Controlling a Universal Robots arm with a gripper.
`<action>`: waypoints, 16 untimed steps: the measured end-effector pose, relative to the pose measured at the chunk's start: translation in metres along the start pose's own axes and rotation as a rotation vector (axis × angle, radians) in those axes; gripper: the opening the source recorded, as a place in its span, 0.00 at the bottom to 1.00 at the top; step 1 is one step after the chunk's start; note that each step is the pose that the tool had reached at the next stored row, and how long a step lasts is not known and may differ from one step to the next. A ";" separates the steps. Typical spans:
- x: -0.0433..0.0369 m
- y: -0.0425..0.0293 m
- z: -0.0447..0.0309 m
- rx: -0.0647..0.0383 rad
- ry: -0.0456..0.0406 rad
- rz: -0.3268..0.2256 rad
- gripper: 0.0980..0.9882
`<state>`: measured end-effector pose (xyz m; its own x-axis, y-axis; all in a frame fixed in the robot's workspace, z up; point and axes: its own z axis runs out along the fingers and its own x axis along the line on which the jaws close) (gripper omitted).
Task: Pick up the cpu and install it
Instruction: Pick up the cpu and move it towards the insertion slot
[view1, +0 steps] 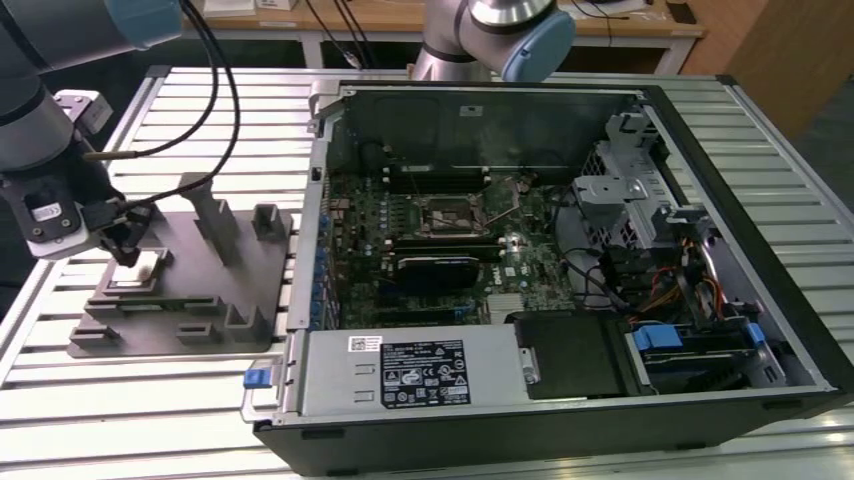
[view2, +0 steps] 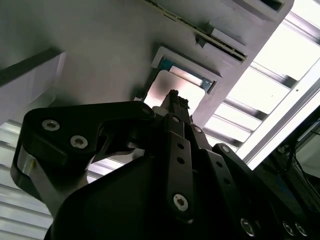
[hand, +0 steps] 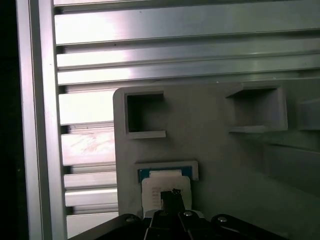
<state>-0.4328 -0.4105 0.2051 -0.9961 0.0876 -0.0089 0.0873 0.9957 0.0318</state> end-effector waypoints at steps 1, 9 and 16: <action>-0.0002 0.0000 0.0012 0.000 0.0000 0.000 0.01; -0.0009 -0.0020 0.0031 0.017 -0.0008 0.000 0.01; -0.0010 -0.0030 0.0051 0.017 -0.0007 0.000 0.01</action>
<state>-0.4320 -0.4134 0.2000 -0.9961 0.0875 -0.0096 0.0873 0.9961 0.0149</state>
